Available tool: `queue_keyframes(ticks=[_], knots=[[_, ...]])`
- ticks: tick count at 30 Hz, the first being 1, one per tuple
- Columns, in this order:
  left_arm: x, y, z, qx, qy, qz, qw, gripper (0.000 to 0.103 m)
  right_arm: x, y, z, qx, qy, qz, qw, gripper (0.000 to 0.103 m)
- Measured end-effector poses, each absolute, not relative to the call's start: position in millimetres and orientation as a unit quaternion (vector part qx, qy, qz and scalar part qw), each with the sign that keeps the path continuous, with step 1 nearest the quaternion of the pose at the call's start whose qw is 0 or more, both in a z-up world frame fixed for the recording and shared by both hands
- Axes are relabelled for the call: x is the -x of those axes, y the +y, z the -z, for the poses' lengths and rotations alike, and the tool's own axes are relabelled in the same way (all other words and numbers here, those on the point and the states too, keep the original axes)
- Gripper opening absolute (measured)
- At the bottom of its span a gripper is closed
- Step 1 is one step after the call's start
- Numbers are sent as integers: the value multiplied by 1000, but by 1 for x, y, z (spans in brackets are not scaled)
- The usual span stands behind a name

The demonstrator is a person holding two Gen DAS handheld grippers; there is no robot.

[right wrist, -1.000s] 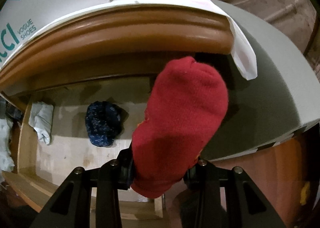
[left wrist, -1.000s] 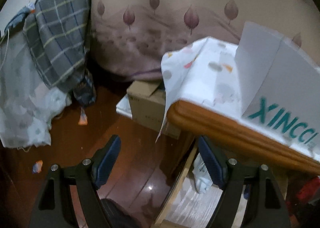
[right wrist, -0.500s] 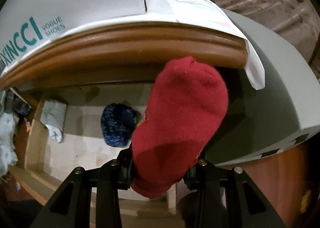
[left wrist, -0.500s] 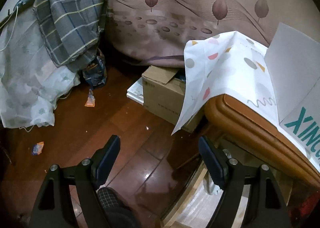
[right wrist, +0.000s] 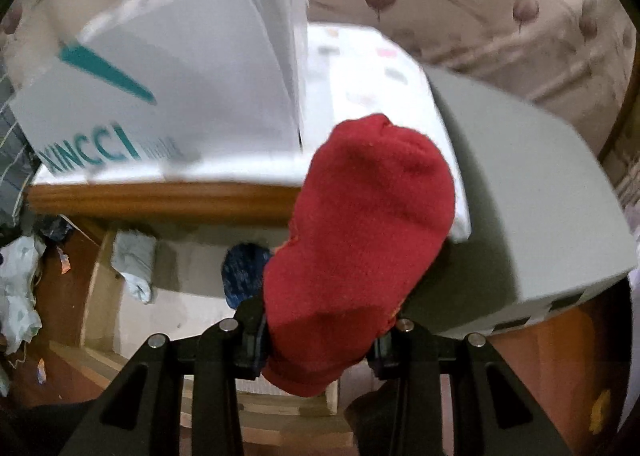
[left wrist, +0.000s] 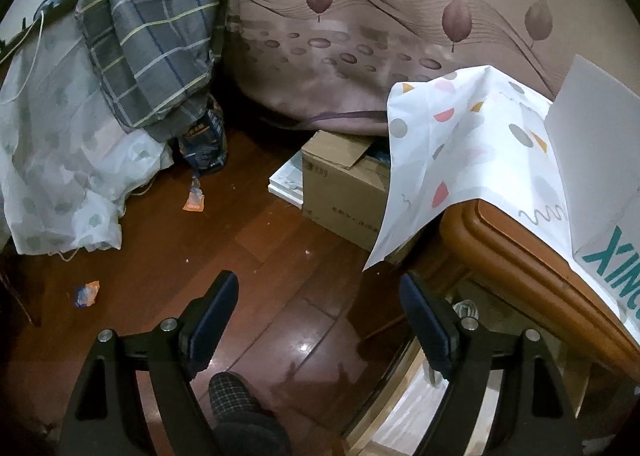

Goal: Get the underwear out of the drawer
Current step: 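Lower the left tool beside the drawer while the right tool lifts the red sock toward the box, then open the right tool to release the red sock into the shoe box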

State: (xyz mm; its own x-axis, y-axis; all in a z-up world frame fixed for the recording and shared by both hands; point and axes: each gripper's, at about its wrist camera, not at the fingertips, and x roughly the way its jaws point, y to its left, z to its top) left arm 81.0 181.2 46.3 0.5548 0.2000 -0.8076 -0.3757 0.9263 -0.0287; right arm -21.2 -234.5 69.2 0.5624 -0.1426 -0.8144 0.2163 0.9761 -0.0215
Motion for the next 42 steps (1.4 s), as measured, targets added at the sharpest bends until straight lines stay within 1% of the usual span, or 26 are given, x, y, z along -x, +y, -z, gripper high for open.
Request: queue_keyframes(ticks=[11,14,20,25,31,41,42], knots=[[-78,185,-50,86,438,-185,875,82,5,-221,-185,11,392,88,916,37],[-79,187,-49,89,440,-186,874,83,-12,-212,-207,20,382,81,920,37],[-80,192,-49,93,444,-194,870,83,-45,-198,-233,40,375,70,923,37],[-77,201,-49,103,443,-206,867,83,-72,-193,-241,42,383,60,921,37],[-77,204,-49,107,444,-205,866,83,-113,-178,-233,51,407,47,911,37],[-81,202,-46,107,450,-198,864,83,-183,-173,-185,51,454,57,888,38],[-81,201,-46,106,451,-199,864,83,-187,-174,-181,49,458,60,886,41]])
